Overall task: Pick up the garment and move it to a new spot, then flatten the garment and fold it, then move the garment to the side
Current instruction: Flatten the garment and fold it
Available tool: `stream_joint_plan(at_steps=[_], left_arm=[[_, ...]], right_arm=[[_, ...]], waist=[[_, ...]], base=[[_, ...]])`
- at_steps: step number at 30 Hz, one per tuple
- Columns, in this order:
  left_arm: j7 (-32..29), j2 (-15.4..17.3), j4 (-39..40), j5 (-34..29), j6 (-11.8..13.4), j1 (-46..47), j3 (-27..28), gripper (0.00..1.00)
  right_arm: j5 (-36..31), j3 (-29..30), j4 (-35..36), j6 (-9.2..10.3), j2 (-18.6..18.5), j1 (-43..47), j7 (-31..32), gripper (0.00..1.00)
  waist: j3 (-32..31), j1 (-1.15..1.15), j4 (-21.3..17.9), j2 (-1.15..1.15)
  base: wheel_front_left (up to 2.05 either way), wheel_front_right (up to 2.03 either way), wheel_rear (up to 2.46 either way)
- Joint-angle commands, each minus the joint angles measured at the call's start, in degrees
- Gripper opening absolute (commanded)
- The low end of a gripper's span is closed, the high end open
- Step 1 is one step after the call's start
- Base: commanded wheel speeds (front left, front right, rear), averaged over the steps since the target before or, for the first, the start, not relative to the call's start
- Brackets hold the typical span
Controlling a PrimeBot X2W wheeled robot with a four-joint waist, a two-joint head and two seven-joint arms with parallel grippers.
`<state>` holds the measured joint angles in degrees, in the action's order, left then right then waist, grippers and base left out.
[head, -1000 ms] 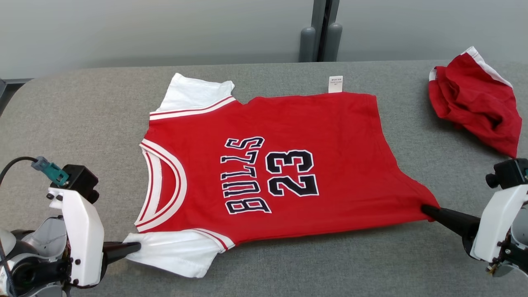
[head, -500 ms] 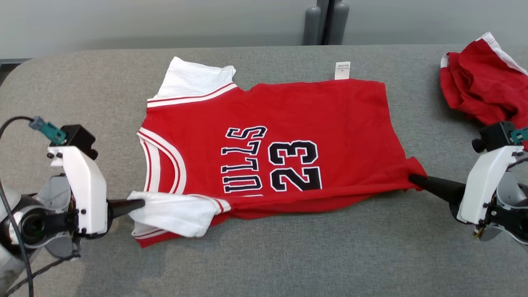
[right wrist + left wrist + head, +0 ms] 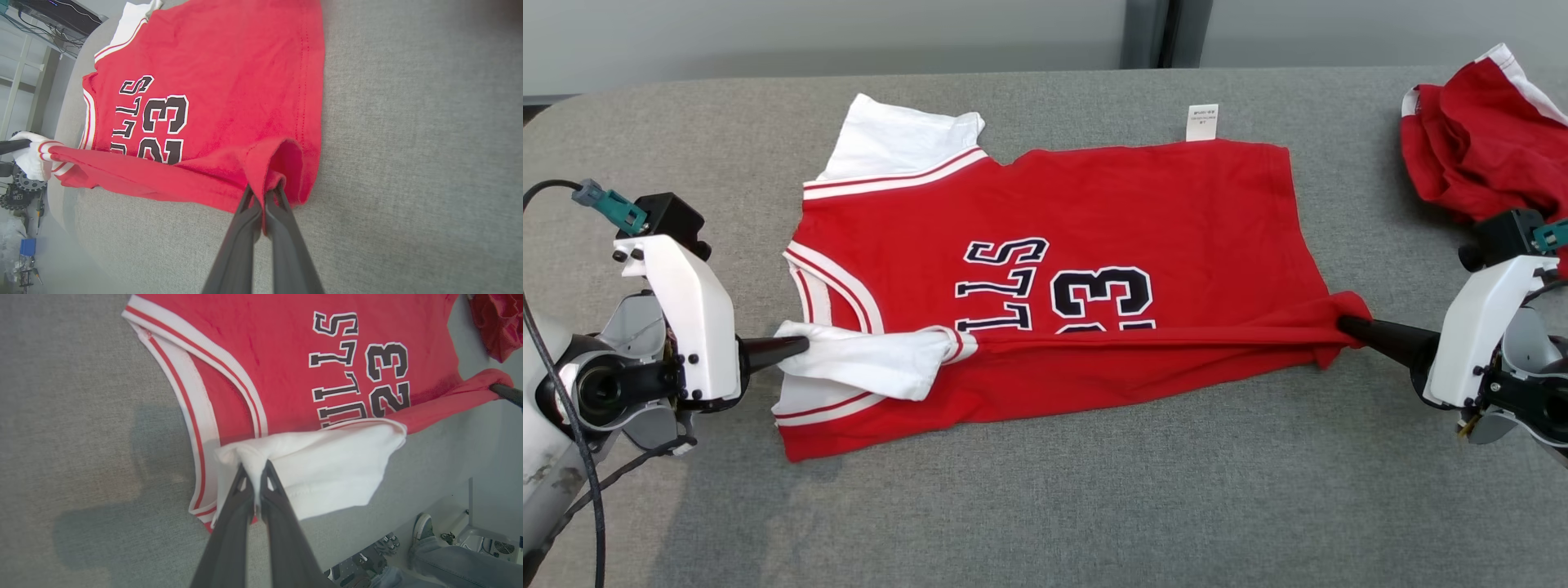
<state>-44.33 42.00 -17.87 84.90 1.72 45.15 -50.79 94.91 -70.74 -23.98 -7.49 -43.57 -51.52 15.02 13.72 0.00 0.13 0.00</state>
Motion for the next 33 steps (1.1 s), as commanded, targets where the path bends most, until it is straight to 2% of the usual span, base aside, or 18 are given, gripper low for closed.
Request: stream_joint_plan(at_steps=[1, 18, 33], left_arm=[[0.3, -0.5, -1.4, -0.8, -0.4, 1.3, 0.0, 0.0], [1.8, -4.4, -9.0, -3.3, -3.4, 5.1, -0.7, 0.0], [2.9, -6.6, -13.9, -4.7, -5.3, 7.6, -0.7, 0.0]], right_arm=[[-0.6, 0.0, -1.1, -0.02, 0.2, -0.7, 0.5, 0.0], [-1.1, 0.4, -5.4, -0.02, 3.2, -3.1, 2.6, 0.0], [-2.5, 1.0, -7.7, -0.02, 5.8, -5.3, 1.1, 0.0]], waist=[[0.4, 0.0, -0.2, 0.0], [2.2, 0.0, -0.3, 0.0], [4.1, 0.0, -0.7, 0.0]], base=[[0.0, 0.0, 0.0], [0.0, 0.0, 0.0], [0.0, 0.0, 0.0]])
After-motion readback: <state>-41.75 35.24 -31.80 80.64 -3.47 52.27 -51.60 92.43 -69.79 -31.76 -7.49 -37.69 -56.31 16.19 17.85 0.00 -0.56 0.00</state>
